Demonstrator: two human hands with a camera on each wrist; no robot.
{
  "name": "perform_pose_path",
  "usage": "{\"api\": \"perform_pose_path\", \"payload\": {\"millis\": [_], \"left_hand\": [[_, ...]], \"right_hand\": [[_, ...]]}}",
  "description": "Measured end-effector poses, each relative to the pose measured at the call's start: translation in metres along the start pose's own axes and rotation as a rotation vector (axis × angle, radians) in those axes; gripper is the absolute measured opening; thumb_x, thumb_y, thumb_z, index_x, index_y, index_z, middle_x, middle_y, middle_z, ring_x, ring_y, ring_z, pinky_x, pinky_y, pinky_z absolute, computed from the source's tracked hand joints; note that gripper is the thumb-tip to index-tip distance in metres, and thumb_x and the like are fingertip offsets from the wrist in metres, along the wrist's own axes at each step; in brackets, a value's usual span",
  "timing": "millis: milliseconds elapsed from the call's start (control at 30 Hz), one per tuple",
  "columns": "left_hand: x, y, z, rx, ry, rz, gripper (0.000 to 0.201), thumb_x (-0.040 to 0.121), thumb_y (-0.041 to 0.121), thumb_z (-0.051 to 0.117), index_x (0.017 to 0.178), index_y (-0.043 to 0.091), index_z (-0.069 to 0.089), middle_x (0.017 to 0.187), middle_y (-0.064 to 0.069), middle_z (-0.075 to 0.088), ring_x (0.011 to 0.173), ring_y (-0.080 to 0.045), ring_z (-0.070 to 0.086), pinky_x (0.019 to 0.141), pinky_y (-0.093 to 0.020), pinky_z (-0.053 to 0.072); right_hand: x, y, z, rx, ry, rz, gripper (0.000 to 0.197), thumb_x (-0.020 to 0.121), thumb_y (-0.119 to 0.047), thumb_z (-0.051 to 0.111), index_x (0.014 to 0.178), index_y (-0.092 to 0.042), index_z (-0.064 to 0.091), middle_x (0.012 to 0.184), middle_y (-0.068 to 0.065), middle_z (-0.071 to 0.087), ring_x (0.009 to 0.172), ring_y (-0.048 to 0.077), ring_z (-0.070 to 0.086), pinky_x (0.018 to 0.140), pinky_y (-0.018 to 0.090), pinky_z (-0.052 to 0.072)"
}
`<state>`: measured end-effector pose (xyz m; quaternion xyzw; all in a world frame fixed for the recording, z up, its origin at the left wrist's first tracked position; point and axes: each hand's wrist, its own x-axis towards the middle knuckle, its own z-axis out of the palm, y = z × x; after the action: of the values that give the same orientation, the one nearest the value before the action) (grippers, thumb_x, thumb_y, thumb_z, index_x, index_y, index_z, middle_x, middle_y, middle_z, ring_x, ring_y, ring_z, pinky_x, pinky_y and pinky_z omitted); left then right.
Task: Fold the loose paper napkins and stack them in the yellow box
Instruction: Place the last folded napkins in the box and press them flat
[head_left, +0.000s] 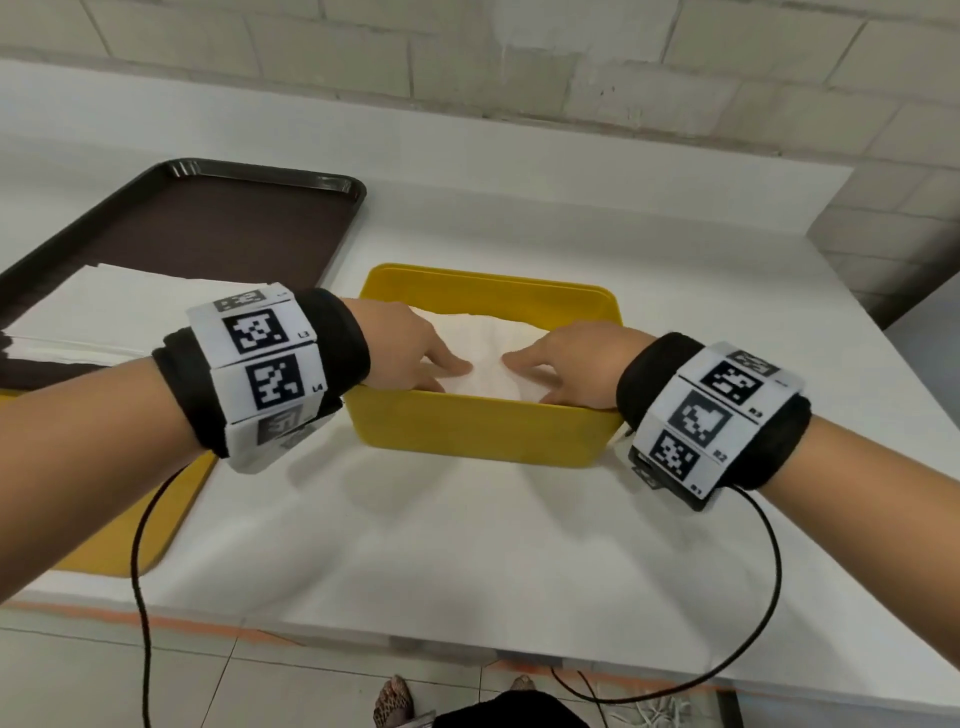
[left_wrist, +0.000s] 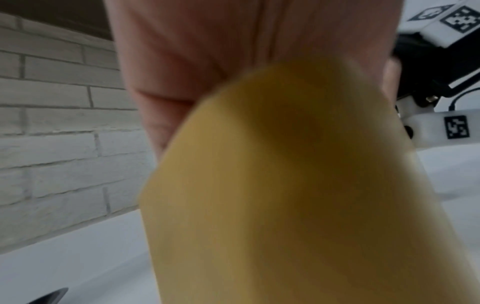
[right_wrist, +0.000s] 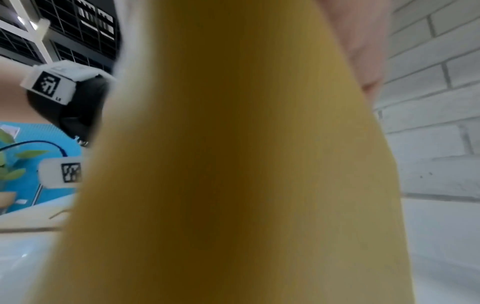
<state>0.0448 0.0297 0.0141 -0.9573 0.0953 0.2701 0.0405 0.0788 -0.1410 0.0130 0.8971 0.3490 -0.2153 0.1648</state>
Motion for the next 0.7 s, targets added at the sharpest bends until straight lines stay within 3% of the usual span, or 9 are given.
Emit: {"api": "perform_pose_path", "payload": {"millis": [100, 167, 267, 400, 533, 633, 700], "left_hand": [[0.007, 0.005, -0.002, 0.053, -0.122, -0.009, 0.041, 0.100, 0.041, 0.026, 0.140, 0.044, 0.032, 0.152, 0.001, 0.029, 0.134, -0.020, 0.035, 0.111, -0.032, 0.027], [0.010, 0.006, -0.002, 0.053, -0.162, -0.011, 0.042, 0.099, 0.045, 0.023, 0.139, 0.043, 0.035, 0.152, 0.002, 0.029, 0.134, -0.021, 0.035, 0.112, -0.033, 0.026], [0.006, 0.005, -0.002, 0.006, -0.158, -0.005, 0.043, 0.098, 0.048, 0.023, 0.139, 0.042, 0.036, 0.153, 0.003, 0.028, 0.134, -0.020, 0.034, 0.112, -0.032, 0.025], [-0.002, 0.000, -0.007, -0.066, -0.099, -0.024, 0.050, 0.095, 0.056, 0.027, 0.136, 0.034, 0.045, 0.146, 0.005, 0.040, 0.132, -0.019, 0.038, 0.112, -0.036, 0.026], [-0.002, 0.001, -0.001, -0.058, -0.112, -0.075, 0.055, 0.096, 0.055, 0.024, 0.139, 0.026, 0.042, 0.147, 0.001, 0.039, 0.133, -0.023, 0.035, 0.113, -0.040, 0.024], [0.000, 0.002, 0.005, -0.056, -0.068, -0.042, 0.053, 0.098, 0.050, 0.022, 0.140, 0.025, 0.040, 0.147, -0.001, 0.038, 0.134, -0.024, 0.034, 0.114, -0.040, 0.023], [-0.005, -0.003, 0.005, -0.154, 0.005, 0.005, 0.046, 0.098, 0.048, 0.027, 0.135, 0.030, 0.047, 0.144, 0.005, 0.043, 0.131, -0.019, 0.037, 0.113, -0.037, 0.025]], "right_hand": [[0.008, -0.007, -0.002, -0.144, -0.081, -0.035, 0.046, 0.099, -0.019, 0.037, 0.144, -0.021, 0.027, 0.133, 0.009, 0.046, 0.119, 0.026, 0.047, 0.088, 0.029, 0.041], [0.012, -0.010, -0.004, -0.203, -0.101, -0.052, 0.044, 0.099, -0.017, 0.036, 0.143, -0.019, 0.030, 0.131, 0.009, 0.048, 0.117, 0.026, 0.048, 0.087, 0.029, 0.043], [0.010, -0.008, -0.007, -0.176, -0.117, -0.048, 0.049, 0.099, -0.023, 0.038, 0.146, -0.024, 0.025, 0.131, 0.008, 0.047, 0.117, 0.026, 0.048, 0.090, 0.031, 0.043], [0.001, -0.002, -0.010, -0.010, -0.099, -0.003, 0.053, 0.096, -0.019, 0.047, 0.144, -0.032, 0.028, 0.128, 0.006, 0.050, 0.100, 0.023, 0.053, 0.073, 0.025, 0.044], [0.002, -0.005, -0.007, -0.081, -0.100, -0.013, 0.054, 0.098, -0.010, 0.035, 0.145, -0.034, 0.024, 0.135, 0.005, 0.046, 0.115, 0.025, 0.050, 0.089, 0.029, 0.043], [0.001, -0.005, -0.007, -0.076, -0.101, -0.012, 0.053, 0.098, -0.010, 0.035, 0.145, -0.033, 0.025, 0.139, 0.005, 0.043, 0.117, 0.025, 0.048, 0.086, 0.027, 0.041], [-0.002, -0.003, -0.008, 0.004, -0.102, 0.020, 0.054, 0.097, -0.014, 0.042, 0.144, -0.036, 0.026, 0.141, 0.004, 0.041, 0.113, 0.023, 0.049, 0.082, 0.025, 0.041]]}}
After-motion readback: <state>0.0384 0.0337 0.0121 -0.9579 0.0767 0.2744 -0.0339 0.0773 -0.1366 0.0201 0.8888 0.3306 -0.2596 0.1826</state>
